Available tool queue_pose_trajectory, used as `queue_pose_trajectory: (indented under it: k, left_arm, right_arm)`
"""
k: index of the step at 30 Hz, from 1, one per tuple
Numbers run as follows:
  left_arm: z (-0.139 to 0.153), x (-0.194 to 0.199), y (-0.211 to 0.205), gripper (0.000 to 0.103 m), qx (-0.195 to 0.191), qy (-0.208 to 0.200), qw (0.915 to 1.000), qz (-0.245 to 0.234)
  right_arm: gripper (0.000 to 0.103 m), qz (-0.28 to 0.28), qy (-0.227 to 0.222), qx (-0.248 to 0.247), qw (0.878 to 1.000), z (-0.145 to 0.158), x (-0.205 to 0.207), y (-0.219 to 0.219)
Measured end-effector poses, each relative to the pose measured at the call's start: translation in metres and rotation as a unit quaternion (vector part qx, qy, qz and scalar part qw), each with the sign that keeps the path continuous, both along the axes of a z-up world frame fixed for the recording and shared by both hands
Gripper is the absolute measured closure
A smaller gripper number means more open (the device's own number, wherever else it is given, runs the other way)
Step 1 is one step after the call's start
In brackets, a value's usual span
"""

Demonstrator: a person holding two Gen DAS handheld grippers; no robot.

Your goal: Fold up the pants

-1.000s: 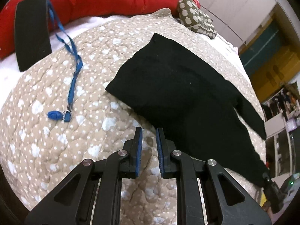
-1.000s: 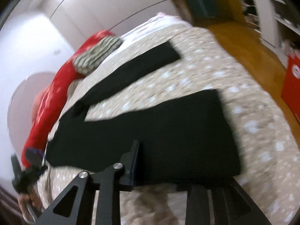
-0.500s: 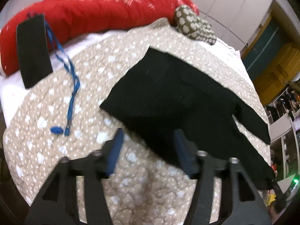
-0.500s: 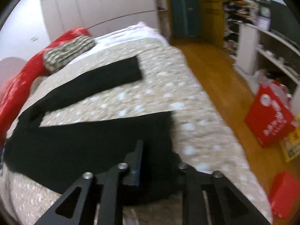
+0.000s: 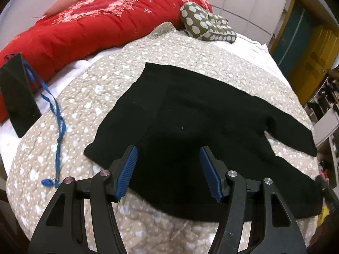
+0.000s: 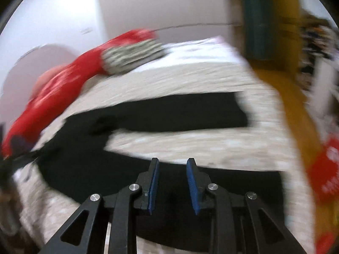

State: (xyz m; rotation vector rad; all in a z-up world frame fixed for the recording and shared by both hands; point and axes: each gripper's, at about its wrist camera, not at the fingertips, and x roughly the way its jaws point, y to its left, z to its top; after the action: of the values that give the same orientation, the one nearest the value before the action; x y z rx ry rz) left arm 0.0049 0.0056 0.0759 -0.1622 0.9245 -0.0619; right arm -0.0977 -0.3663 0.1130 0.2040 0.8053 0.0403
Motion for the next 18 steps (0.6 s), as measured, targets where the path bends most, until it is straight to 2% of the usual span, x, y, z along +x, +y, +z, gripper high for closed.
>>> queue_pose_trajectory:
  k: [3, 6, 8, 11, 13, 18]
  left_arm:
    - [-0.009, 0.009, 0.002, 0.042, 0.014, 0.008, 0.9998, 0.006]
    - [-0.023, 0.021, 0.009, 0.042, 0.021, 0.033, 0.9992, 0.008]
    - [-0.027, 0.028, 0.014, 0.038, 0.017, 0.039, 0.9991, 0.004]
    - [-0.020, 0.037, 0.016, 0.038, 0.011, 0.033, 0.9994, 0.008]
    - [-0.014, 0.044, 0.015, 0.038, 0.011, 0.022, 0.9996, 0.010]
    - [-0.021, 0.062, 0.007, 0.038, 0.043, 0.033, 0.9984, 0.015]
  right_arm:
    - [0.078, 0.065, 0.036, 0.024, 0.997, -0.027, 0.025, 0.034]
    - [0.077, 0.105, 0.074, 0.009, 0.992, -0.053, 0.047, 0.058]
    - [0.077, 0.120, 0.067, -0.010, 0.990, -0.047, 0.058, 0.065]
    - [0.073, 0.144, 0.046, -0.001, 0.989, -0.026, 0.083, 0.068]
    - [0.063, 0.167, 0.031, -0.009, 0.986, -0.015, 0.112, 0.077]
    - [0.062, 0.203, -0.011, -0.064, 0.977, -0.005, 0.196, 0.106]
